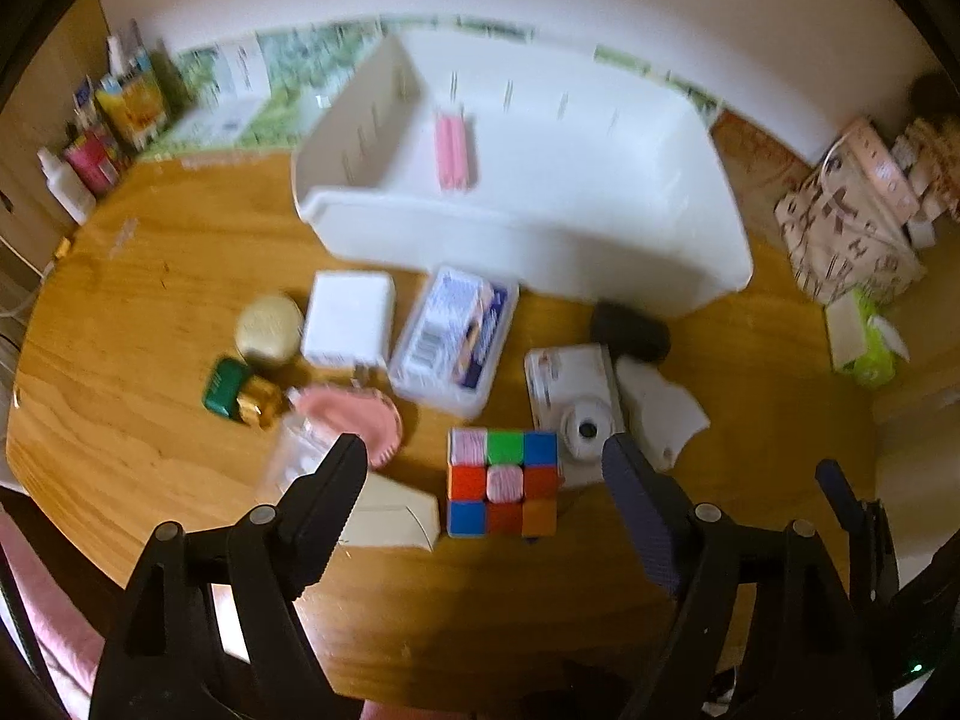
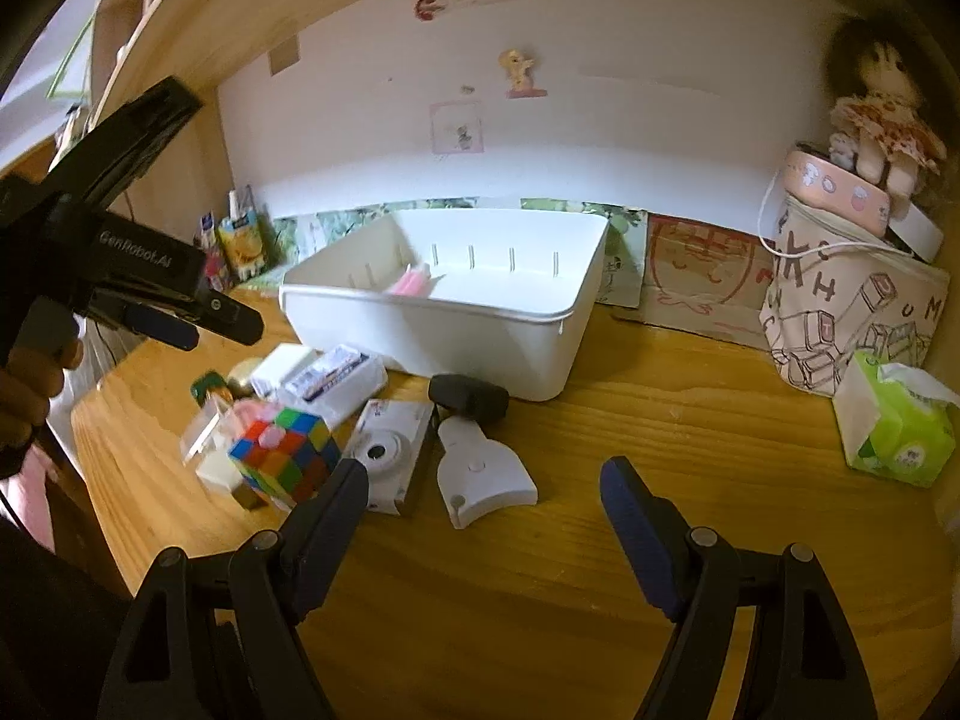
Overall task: Organize rigid objects
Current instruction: 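Grasp the Rubik's cube with the left tool while the right tool grasps the white curved piece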
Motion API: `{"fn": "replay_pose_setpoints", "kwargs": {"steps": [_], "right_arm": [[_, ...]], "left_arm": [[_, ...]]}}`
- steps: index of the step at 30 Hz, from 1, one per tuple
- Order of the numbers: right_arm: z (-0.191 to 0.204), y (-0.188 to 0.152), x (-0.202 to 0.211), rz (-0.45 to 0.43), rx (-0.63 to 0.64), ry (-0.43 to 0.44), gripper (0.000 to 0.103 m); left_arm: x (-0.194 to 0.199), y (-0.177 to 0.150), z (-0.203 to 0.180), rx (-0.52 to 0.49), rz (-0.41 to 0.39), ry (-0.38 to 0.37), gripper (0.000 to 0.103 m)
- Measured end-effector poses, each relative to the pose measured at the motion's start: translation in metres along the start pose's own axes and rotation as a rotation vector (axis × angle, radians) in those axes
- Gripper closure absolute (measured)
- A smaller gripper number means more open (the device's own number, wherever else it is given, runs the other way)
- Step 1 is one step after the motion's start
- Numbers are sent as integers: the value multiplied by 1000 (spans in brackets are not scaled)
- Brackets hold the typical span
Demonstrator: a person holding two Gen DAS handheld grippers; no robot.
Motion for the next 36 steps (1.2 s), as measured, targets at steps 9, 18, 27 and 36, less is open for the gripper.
{"fn": "replay_pose_setpoints", "kwargs": {"steps": [9,18,27,36], "right_arm": [[1,-11,-37,61,76,-4,23],[-5,-17,-80,172,86,32,23],[-4,-21,-104,225,106,40,23],[-1,-19,-117,260,113,46,31]], "left_arm": [[-47,-10,-5,16,226,12,20],[-76,-15,-2,50,362,28,20],[-90,-11,-7,55,412,22,21],[-102,10,-15,45,434,8,40]]}}
Point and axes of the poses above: each gripper's, at about its wrist camera, not at the fingertips, and x roughly against the way its jaws point, z to its left, y to its top, the point moved 4 cm from there along -x, roughly the way its jaws point
